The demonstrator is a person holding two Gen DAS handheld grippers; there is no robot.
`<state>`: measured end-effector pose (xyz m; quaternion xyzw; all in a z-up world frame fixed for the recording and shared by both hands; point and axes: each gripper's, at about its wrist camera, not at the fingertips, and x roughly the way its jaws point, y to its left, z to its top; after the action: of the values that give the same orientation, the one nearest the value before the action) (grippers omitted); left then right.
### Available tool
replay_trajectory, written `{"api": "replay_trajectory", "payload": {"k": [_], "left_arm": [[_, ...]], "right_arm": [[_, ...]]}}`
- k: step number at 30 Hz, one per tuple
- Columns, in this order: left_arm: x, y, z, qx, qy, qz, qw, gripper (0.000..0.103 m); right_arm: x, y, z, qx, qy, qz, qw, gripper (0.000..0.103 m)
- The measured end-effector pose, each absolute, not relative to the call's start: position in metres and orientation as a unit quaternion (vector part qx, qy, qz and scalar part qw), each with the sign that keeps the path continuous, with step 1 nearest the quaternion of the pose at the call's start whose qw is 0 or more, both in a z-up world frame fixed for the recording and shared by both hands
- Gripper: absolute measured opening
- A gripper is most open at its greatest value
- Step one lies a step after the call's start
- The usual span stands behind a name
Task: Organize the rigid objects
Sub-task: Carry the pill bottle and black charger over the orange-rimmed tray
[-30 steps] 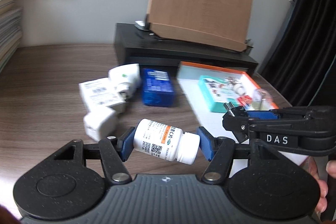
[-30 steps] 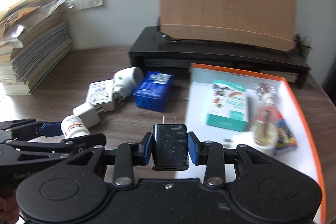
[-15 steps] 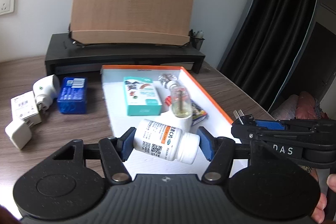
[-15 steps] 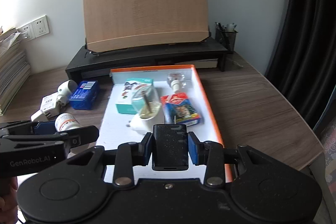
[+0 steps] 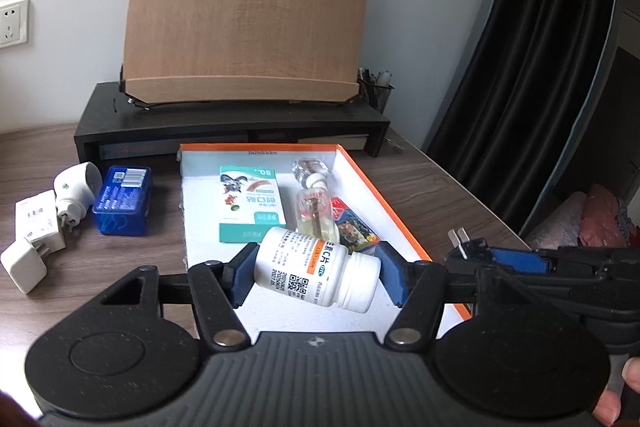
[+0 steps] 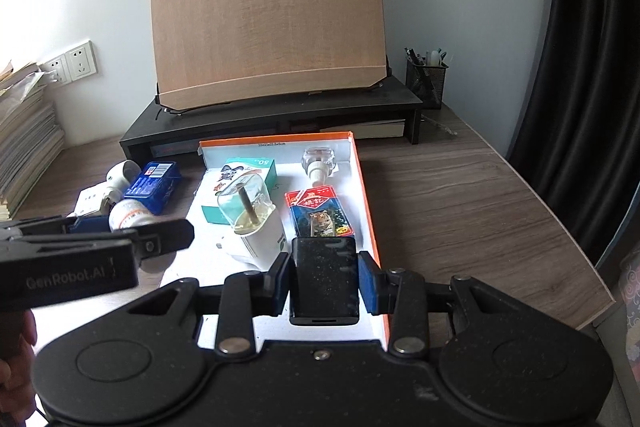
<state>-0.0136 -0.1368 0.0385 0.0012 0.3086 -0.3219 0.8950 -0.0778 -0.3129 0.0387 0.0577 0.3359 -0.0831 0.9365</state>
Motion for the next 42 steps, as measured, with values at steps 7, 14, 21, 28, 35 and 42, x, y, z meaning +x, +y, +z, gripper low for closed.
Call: {"api": "replay_trajectory", "payload": {"k": [7, 14, 21, 28, 35, 42], "left_arm": [[-0.009, -0.138, 0.044, -0.001, 0.304, -0.303, 0.903, 0.063], [-0.005, -0.137, 0.045, -0.001, 0.304, -0.297, 0.905, 0.063], [-0.003, -0.136, 0.046, -0.003, 0.305, -0.295, 0.905, 0.063], [-0.002, -0.134, 0.046, -0.005, 0.310, -0.294, 0.904, 0.063], [-0.002, -0.132, 0.046, -0.007, 0.312, -0.289, 0.905, 0.063], [-0.002, -0.129, 0.046, -0.006, 0.314, -0.285, 0.905, 0.063]], "right_arm": [[-0.067, -0.311, 0.035, 0.056, 0.337, -0.057, 0.938, 0.044], [-0.059, -0.312, 0.034, 0.059, 0.337, -0.051, 0.938, 0.044], [-0.056, -0.311, 0.033, 0.059, 0.340, -0.052, 0.937, 0.044], [-0.055, -0.310, 0.032, 0.059, 0.344, -0.055, 0.936, 0.044], [-0.055, -0.309, 0.032, 0.057, 0.347, -0.055, 0.935, 0.044], [-0.056, -0.307, 0.032, 0.058, 0.348, -0.053, 0.934, 0.044]]}}
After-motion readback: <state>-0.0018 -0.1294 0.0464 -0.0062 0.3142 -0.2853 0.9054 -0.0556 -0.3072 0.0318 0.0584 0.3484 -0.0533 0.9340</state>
